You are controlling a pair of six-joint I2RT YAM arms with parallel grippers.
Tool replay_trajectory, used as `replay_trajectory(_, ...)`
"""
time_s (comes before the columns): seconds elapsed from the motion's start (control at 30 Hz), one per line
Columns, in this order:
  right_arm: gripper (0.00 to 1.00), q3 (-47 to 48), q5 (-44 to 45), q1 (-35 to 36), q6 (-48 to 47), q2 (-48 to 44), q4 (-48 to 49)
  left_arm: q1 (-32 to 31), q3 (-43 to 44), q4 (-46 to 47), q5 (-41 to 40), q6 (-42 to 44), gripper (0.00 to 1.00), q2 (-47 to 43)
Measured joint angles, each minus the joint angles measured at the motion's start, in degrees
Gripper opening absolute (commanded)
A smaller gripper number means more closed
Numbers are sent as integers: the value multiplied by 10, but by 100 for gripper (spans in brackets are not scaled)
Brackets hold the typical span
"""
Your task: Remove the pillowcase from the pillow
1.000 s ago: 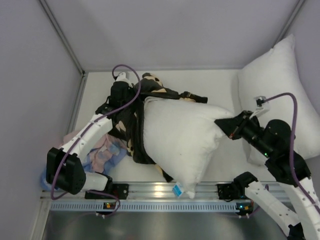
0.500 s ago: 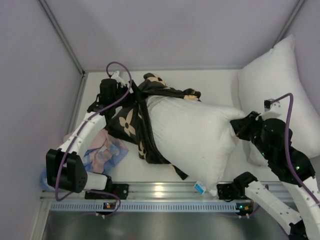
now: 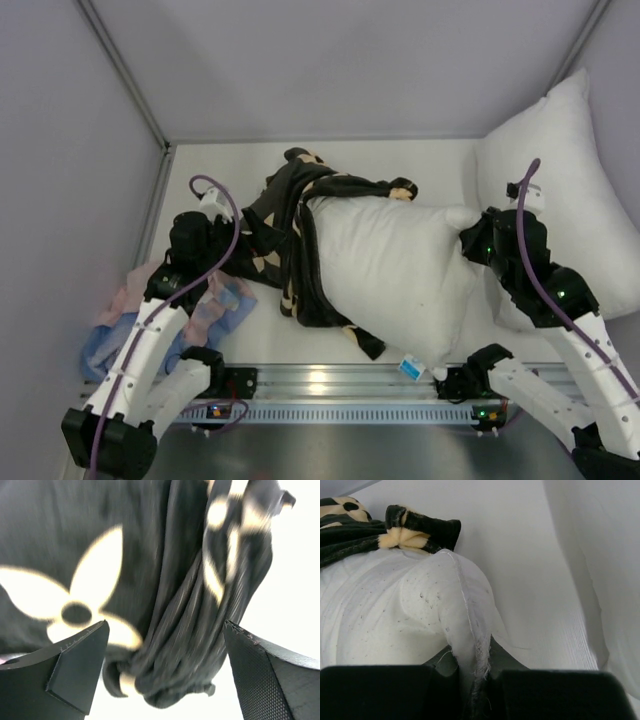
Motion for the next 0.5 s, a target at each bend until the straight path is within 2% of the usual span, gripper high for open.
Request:
replay_trajectory(0.03, 0, 2, -3, -4, -1, 5, 0, 0, -14, -6, 5, -2, 92, -12)
replay_trajectory(0.17, 0, 3, -29, -19, -3, 19, 18, 0, -80, -14, 38, -15, 79, -54)
replay_trajectory(0.27, 0, 3, -48, -22, -3, 16, 28, 0, -114, -20, 61, -25, 75, -65)
replay_trajectory(0.37, 0, 2, -69, -24, -2, 12, 36, -5, -134, -25, 74, -29, 78, -66)
replay_trajectory(0.5, 0, 2, -97, -24, -1, 2, 46, -24, -140, -23, 82, -39, 99, -64)
